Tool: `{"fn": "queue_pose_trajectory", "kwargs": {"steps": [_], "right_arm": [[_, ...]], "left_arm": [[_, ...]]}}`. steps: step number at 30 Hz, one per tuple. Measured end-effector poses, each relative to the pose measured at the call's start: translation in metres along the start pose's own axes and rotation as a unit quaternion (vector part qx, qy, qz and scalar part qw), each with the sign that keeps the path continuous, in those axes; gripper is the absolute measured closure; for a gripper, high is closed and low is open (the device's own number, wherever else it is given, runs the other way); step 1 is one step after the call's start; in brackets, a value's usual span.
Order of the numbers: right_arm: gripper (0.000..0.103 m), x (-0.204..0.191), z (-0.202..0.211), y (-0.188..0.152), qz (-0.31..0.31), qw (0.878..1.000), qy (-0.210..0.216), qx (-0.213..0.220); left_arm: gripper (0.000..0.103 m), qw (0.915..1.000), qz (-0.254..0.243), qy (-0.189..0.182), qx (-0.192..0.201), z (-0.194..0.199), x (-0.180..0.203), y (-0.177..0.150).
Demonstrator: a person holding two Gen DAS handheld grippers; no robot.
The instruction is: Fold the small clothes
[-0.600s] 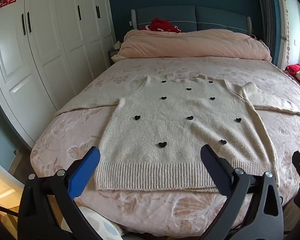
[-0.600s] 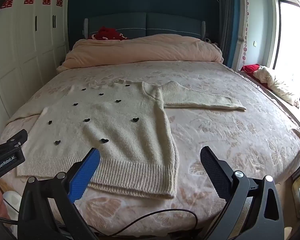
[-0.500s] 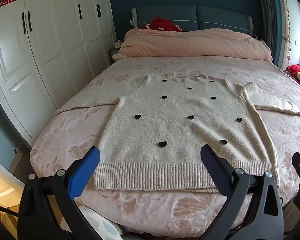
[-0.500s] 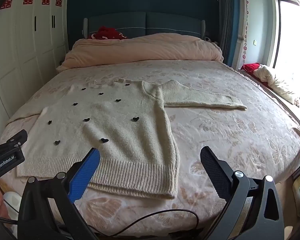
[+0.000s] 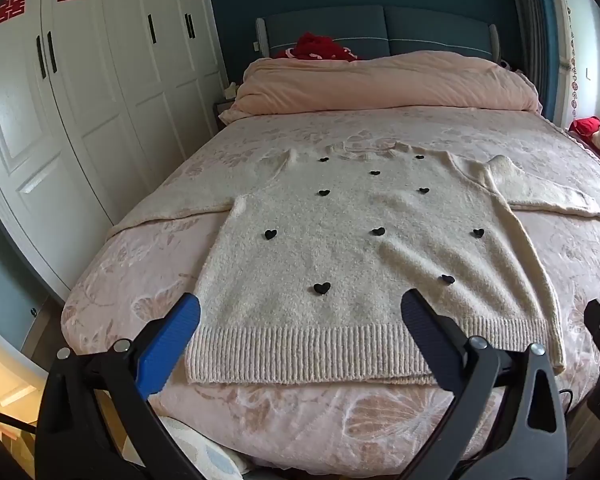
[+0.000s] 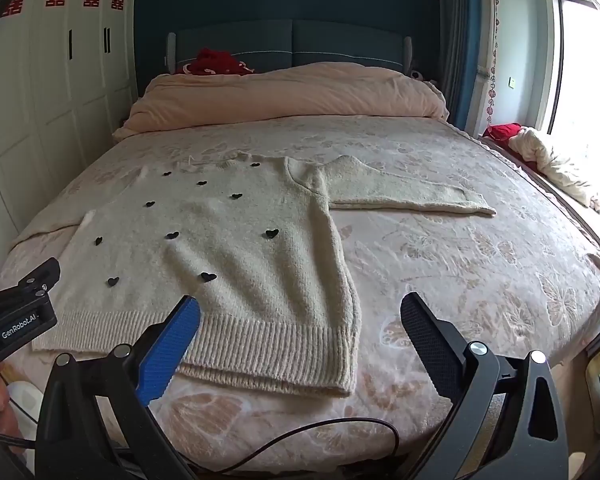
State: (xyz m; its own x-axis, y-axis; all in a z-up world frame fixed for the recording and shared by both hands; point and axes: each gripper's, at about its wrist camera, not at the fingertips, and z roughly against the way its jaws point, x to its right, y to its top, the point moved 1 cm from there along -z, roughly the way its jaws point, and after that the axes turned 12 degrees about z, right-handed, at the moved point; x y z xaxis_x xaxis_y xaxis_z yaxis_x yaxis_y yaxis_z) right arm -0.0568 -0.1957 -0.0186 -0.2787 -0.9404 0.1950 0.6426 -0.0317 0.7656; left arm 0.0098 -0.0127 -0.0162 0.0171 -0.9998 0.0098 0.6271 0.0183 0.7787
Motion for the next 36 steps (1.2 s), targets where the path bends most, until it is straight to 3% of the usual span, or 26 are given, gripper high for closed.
{"fn": "queue_pose_trajectory", "kwargs": {"steps": [36], "right_arm": [[0.005, -0.0057, 0.0074, 0.0043, -0.003, 1.0, 0.011, 0.001]], "left_arm": [[0.005, 1.0, -0.001, 0.001, 0.0, 0.0032, 0.0004, 0.0019]]}}
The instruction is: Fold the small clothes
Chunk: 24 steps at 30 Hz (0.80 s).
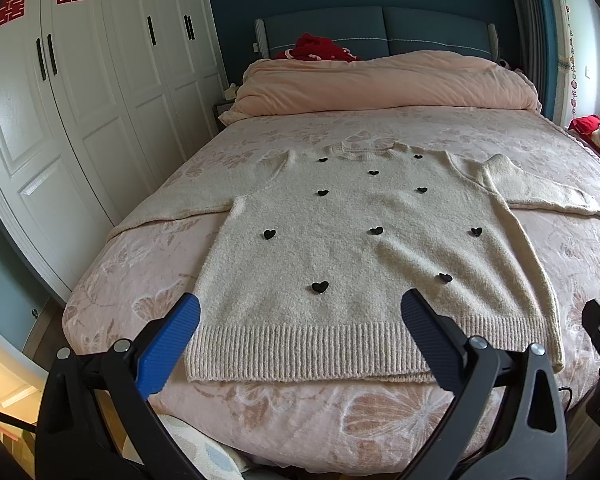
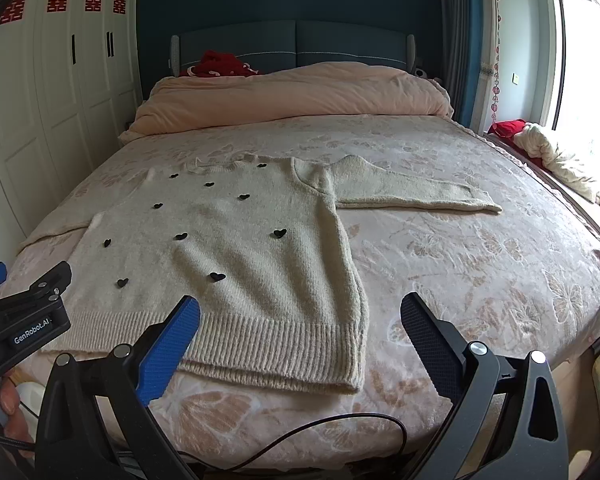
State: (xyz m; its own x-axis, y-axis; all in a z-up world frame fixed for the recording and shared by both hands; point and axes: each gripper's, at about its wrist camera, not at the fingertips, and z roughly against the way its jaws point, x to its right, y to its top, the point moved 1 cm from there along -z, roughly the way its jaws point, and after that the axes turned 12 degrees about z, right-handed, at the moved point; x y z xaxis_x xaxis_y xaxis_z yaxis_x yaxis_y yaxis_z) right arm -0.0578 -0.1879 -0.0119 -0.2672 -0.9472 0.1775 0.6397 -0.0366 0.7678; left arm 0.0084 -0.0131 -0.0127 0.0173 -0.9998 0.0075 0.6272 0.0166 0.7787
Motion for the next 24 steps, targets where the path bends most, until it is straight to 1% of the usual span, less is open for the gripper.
{"fn": "queue_pose_trajectory", "kwargs": {"steps": [10, 18, 24], "right_arm": [[0.005, 0.001, -0.003, -0.002, -0.003, 1.0, 0.005, -0.001], [0.005, 0.007, -0.009, -0.005, -0.009, 1.0, 0.012, -0.003], [0.005, 0.015, -0.02, -0.01, -0.023, 0.999, 0.019, -0.015]], "left_arm": [[0.005, 1.0, 0.0, 0.001, 0.0, -0.001, 0.0, -0.002], [0.005, 1.0, -0.003, 0.006, -0.006, -0.01, 0.001, -0.004], [0.005, 0.9998, -0.009, 0.012, -0.013, -0.018, 0.008, -0.007]]}}
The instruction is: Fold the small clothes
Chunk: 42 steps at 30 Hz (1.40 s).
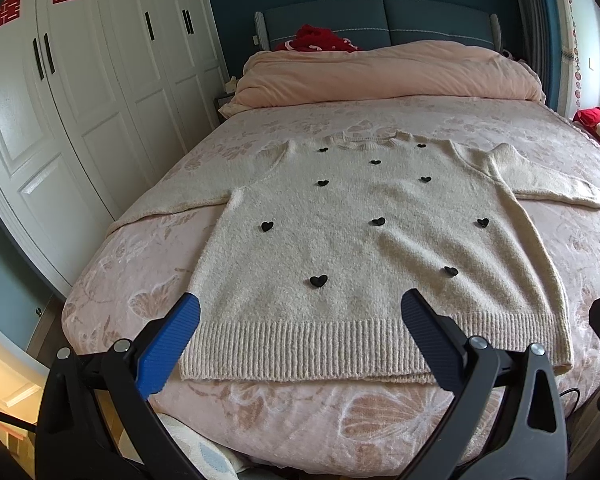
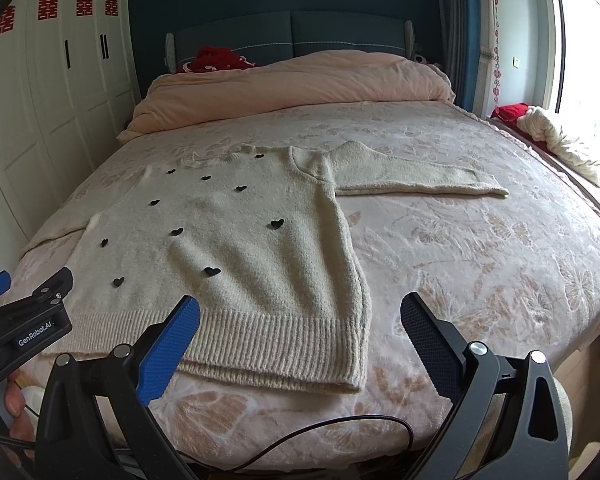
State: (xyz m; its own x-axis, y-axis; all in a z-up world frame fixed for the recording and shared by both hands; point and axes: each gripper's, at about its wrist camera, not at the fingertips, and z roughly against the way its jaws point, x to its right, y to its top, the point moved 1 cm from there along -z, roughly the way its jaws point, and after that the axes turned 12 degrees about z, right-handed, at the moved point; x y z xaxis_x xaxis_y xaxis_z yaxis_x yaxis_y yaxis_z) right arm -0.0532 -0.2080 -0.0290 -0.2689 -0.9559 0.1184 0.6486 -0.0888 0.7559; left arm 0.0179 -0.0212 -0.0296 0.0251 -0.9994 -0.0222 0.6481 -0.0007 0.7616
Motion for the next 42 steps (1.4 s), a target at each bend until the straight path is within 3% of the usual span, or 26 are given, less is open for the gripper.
{"fn": "queue_pose_trajectory", "kwargs": {"steps": [22, 26, 33, 38, 42], "right_arm": [[0.005, 0.001, -0.008, -0.002, -0.002, 1.0, 0.005, -0.005], [0.005, 0.018, -0.012, 0.003, -0.002, 1.0, 0.012, 0.008], [0.005, 0.141, -0.051, 0.034, -0.093, 0.994, 0.02, 0.053], [0.005, 0.255, -0.129, 0.055, -0.201, 0.978, 0.018, 0.055], [0.008, 0.319, -0.201, 0.058, -0.268, 0.963, 0.018, 0.031]], "left_arm": [[0.005, 0.9999, -0.007, 0.001, -0.007, -0.004, 0.011, 0.001], [0.005, 0.9998, -0.004, -0.008, -0.016, -0.006, 0.011, 0.004], [0.005, 0.998, 0.036, -0.047, -0.021, -0.021, 0.018, 0.026], [0.005, 0.9932, 0.084, -0.073, -0.035, -0.047, 0.036, 0.038], [0.005, 0.9916, 0.093, -0.082, -0.035, -0.071, 0.062, 0.043]]}}
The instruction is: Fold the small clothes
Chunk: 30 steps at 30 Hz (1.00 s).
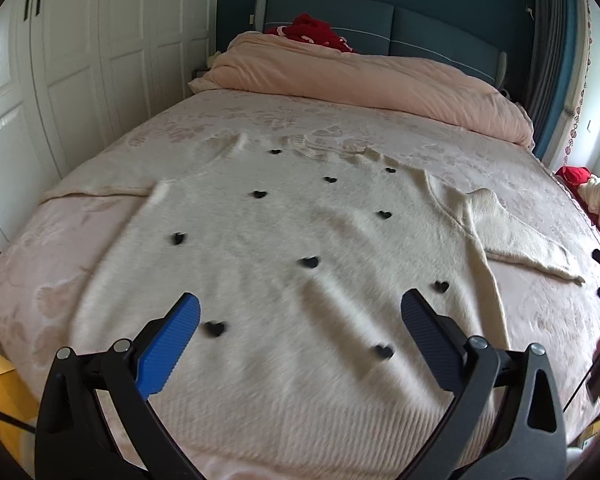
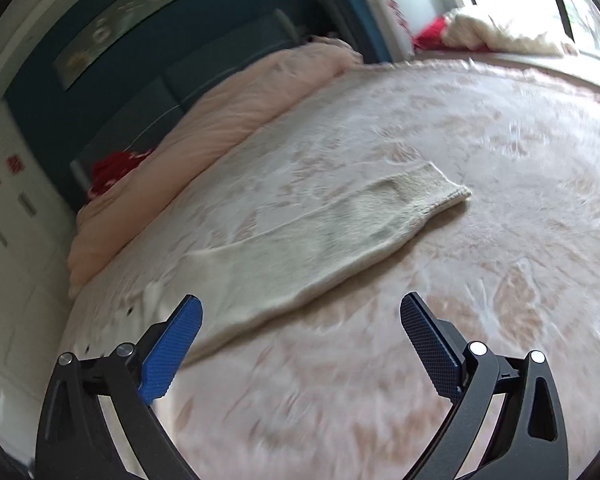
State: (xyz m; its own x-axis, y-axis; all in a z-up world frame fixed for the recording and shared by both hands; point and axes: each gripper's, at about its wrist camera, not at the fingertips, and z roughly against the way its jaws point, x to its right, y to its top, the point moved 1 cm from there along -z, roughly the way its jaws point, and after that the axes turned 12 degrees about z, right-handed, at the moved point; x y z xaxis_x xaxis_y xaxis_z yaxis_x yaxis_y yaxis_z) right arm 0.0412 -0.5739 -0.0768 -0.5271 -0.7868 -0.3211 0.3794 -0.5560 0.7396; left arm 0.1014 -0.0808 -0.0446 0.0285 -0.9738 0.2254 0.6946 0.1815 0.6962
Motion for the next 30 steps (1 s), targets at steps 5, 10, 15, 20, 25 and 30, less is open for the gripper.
{"fn": "queue_pose_trajectory", "kwargs": {"steps": [5, 10, 15, 20, 25, 30], "right_arm": [[0.024, 0.047, -0.074, 0.012, -0.066, 0.997, 0.0, -0.034], [0.062, 0.064, -0.111, 0.018, -0.102, 0.994, 0.015, -0.039], [0.095, 0.058, -0.114, 0.033, -0.121, 0.991, 0.059, -0.011], [0.095, -0.046, -0.063, 0.08, -0.007, 0.985, 0.158, 0.075], [0.089, -0.244, -0.043, 0.08, 0.191, 0.937, 0.282, 0.078], [0.064, -0.377, -0.101, -0.009, 0.312, 0.897, 0.311, -0.024]], "left_arm": [[0.005, 0.9995, -0.03, -0.002, -0.009, -0.036, 0.027, -0.008], [0.005, 0.9991, -0.036, -0.006, -0.024, -0.065, 0.034, -0.012], [0.005, 0.9993, -0.028, -0.01, -0.023, -0.079, 0.025, -0.011], [0.005, 0.9995, -0.012, -0.023, -0.016, -0.082, 0.005, -0.004], [0.005, 0.9992, 0.02, -0.028, -0.019, -0.082, -0.023, 0.007], [0.005, 0.9975, 0.061, -0.029, -0.02, -0.083, -0.058, 0.029]]}}
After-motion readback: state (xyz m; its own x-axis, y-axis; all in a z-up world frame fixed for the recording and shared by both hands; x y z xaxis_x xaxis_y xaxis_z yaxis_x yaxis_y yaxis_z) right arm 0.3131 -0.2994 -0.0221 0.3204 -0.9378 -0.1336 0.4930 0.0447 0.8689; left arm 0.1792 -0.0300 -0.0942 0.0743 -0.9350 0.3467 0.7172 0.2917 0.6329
